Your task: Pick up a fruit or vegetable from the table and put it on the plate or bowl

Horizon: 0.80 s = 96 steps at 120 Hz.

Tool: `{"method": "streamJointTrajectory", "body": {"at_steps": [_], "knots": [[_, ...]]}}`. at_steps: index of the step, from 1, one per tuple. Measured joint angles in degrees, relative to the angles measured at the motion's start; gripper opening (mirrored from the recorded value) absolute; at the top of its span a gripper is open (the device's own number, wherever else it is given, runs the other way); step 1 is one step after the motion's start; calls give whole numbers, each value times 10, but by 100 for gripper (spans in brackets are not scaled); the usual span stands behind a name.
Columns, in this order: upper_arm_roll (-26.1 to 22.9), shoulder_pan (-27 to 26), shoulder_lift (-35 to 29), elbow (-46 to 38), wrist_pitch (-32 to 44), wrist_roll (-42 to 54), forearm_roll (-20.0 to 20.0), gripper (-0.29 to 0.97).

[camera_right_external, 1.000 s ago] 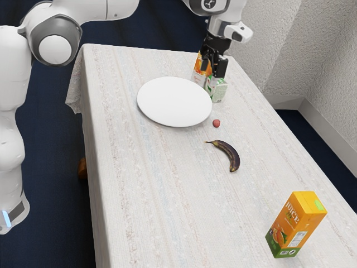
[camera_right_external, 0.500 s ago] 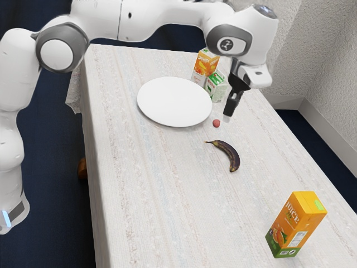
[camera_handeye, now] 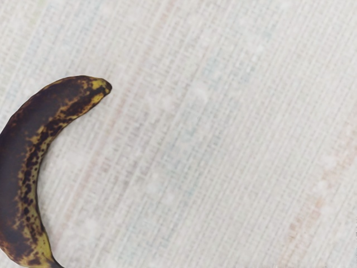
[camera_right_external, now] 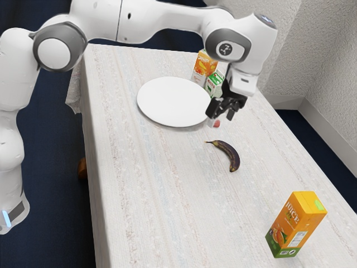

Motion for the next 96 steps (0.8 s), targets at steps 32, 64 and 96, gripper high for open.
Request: {"method": "streamJointTrajectory", "body": {"at_steps": [32,64,96], "knots": [[0,0,25,6,-13,68,-15,68],[1,-3,46,5,-14,113,-17,68],[1,-11,93,35,60,142,41,68]]}}
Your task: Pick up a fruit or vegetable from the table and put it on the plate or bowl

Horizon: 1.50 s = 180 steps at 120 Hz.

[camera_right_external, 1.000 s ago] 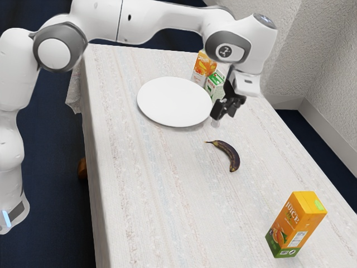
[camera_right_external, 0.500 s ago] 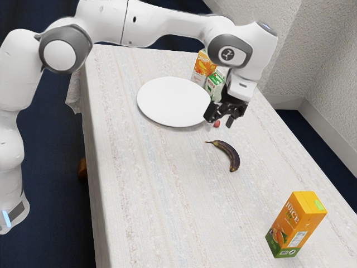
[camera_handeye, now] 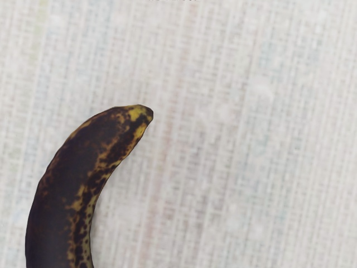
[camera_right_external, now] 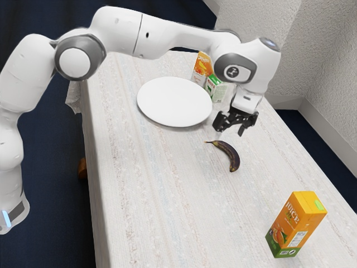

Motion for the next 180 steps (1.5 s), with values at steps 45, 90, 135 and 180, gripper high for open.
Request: {"method": "streamJointTrajectory", "body": {"at_steps": [45,90,135,180], "knots": [[122,-108,43,62,56,25,26,68],[127,-97,67,62,53,45,-8,68],[127,-88,87,58,35,62,-15,68],[135,-88,102,61,58,72,-12,68]]}}
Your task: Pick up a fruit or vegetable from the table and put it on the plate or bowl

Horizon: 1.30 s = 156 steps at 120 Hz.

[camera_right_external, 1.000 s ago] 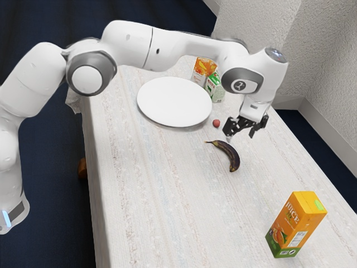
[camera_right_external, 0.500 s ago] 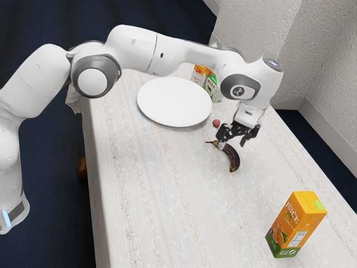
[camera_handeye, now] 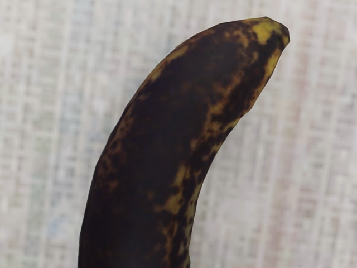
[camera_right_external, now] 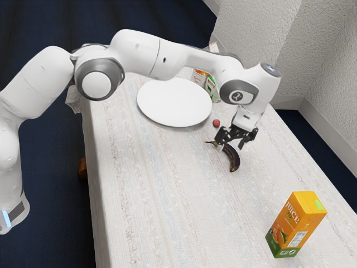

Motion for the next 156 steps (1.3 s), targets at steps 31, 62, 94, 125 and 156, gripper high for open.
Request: {"method": "streamJointTrajectory", "body": {"at_steps": [31,62,94,125,156], "knots": [[0,0,15,1,22,4,0,68],[0,-1,25,1,32,6,0,68],[0,-1,25,0,53,4,-1,39],[-1,-1,24,0,67,0,-2,15],[-6,-2,8,4,65,-3,-3,17]]}}
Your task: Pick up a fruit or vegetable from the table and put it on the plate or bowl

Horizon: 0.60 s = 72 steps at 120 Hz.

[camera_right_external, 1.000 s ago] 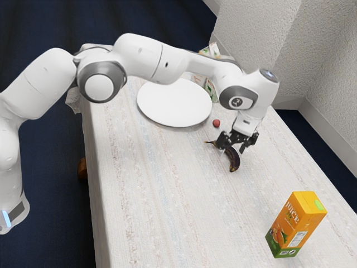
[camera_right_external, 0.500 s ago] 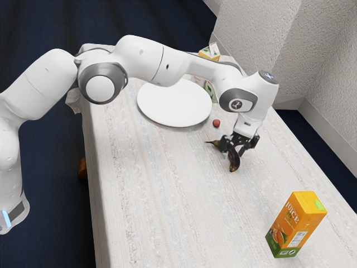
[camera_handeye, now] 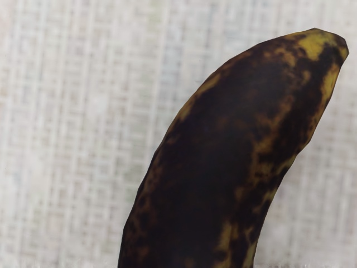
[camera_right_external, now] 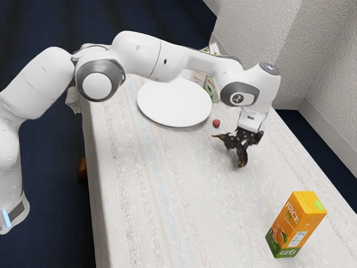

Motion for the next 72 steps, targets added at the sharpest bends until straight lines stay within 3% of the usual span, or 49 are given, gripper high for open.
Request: {"method": "streamJointTrajectory", "body": {"at_steps": [41,72], "knots": [[0,1,-59,4,-48,-2,-13,16],[-15,69,-144,-76,-80,-4,-33,16]]}}
